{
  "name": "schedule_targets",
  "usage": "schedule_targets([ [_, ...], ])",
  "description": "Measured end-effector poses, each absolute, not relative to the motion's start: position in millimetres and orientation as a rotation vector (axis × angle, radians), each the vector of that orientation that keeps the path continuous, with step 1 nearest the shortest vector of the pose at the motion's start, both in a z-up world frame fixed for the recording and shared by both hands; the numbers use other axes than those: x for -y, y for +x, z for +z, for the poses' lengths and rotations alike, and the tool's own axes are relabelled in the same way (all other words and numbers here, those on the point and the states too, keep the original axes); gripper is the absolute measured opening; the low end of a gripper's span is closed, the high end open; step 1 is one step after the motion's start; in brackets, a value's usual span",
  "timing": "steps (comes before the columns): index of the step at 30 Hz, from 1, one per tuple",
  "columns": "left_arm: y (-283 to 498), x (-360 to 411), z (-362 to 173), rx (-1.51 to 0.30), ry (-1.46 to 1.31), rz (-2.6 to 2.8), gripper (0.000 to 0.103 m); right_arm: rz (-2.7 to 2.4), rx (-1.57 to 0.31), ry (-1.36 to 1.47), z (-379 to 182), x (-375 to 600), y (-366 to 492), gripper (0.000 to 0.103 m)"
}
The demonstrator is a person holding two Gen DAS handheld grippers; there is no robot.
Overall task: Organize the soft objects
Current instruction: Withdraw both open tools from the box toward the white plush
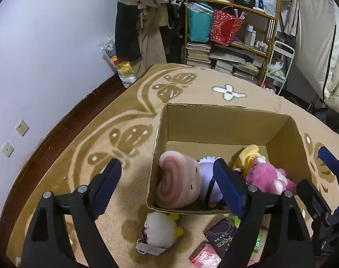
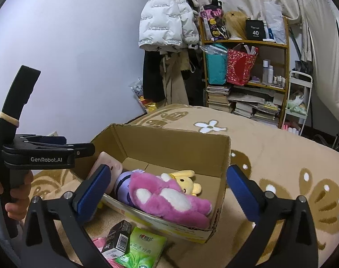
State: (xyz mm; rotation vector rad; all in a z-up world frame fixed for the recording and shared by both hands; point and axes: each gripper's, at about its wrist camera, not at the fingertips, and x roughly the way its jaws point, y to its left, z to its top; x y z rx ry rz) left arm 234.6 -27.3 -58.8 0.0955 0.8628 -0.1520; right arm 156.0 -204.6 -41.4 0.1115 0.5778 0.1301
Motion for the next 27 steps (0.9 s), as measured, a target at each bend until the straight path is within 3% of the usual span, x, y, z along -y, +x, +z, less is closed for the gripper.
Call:
schedule_targets([
  [4,234.7,27.3,-59.1,-0.859,0.116,-0.137,0.093,0.121,-0.584,0.12,-41.0,207.7,155.9,0.103],
  [10,230.8,27.2,-55.7,-0.854,0.129,-0.13,0.096,0.11,-0.587,0.131,-39.6,209.7,153.7,0.103],
  [27,185.6,3.2,-34.8,-0.868,0.15,-0.123,0.096,0.129,-0.58,0.141,-22.7,201.0,117.5,0.103],
])
